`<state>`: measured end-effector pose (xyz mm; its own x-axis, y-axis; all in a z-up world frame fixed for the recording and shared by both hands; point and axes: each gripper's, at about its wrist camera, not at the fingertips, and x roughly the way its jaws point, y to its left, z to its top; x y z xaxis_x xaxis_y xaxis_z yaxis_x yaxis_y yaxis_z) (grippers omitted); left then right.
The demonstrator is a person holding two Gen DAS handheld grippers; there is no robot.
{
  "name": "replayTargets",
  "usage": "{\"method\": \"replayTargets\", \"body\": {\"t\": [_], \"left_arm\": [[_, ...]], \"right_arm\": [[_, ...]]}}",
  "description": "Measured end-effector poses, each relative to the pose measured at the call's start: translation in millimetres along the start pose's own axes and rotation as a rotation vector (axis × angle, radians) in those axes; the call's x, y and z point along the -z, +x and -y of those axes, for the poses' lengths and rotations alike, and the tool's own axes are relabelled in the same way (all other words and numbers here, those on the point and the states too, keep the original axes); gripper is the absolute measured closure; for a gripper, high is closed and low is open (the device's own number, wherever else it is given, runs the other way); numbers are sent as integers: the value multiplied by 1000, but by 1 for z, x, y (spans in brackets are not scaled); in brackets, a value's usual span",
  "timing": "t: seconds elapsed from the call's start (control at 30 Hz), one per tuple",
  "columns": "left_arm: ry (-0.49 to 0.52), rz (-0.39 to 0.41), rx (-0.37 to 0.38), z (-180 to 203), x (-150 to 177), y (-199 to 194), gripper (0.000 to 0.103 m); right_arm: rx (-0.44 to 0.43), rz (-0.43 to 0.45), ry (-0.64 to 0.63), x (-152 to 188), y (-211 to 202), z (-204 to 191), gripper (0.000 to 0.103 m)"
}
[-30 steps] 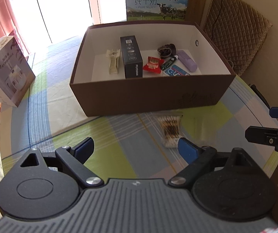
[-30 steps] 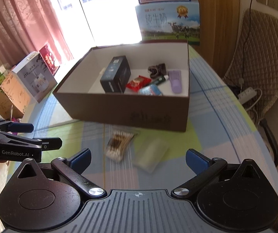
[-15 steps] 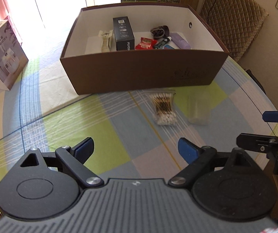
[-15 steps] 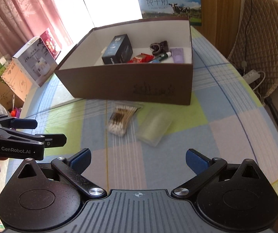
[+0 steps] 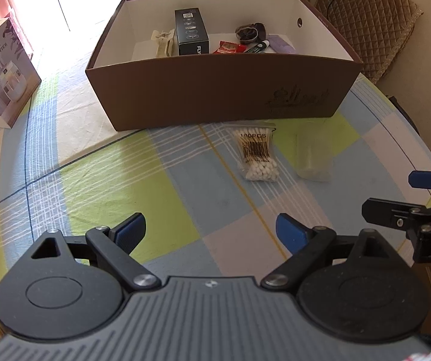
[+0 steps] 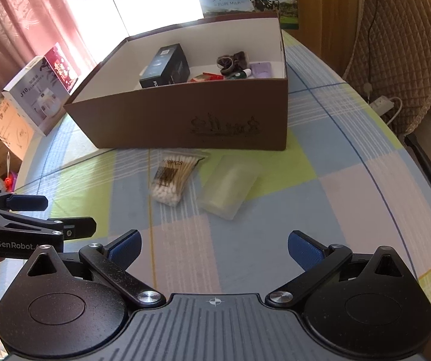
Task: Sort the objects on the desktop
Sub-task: 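Withdraw both tools from the box toward the cotton swabs and plastic cup, then grasp the cotton swab bag with the left gripper while the right gripper grasps the clear cup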
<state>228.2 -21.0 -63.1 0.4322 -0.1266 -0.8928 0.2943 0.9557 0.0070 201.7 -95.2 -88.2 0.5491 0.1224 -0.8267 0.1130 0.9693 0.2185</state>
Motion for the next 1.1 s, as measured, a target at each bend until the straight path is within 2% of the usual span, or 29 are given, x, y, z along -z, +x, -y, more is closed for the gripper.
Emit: {"method": "replayTargets", "body": {"t": [0.33, 0.4, 0.57, 0.7, 0.9, 1.1], "left_arm": [[0, -9, 8, 4, -7, 16, 12], [5, -6, 12, 5, -10, 20, 12], [14, -1, 24, 9, -19, 33, 12], [20, 10, 40, 12, -26, 42, 13], [42, 15, 69, 15, -39, 62, 20], [71, 14, 65, 19, -48, 78, 24]], "right_arm": [[41, 35, 27, -3, 11, 9, 3], [48, 44, 38, -5, 14, 11, 13], [54, 45, 60, -10, 24, 18, 24], [63, 51, 72, -14, 33, 21, 29], [45, 41, 125, -19, 48, 29, 39], [28, 37, 135, -24, 62, 28, 42]]}}
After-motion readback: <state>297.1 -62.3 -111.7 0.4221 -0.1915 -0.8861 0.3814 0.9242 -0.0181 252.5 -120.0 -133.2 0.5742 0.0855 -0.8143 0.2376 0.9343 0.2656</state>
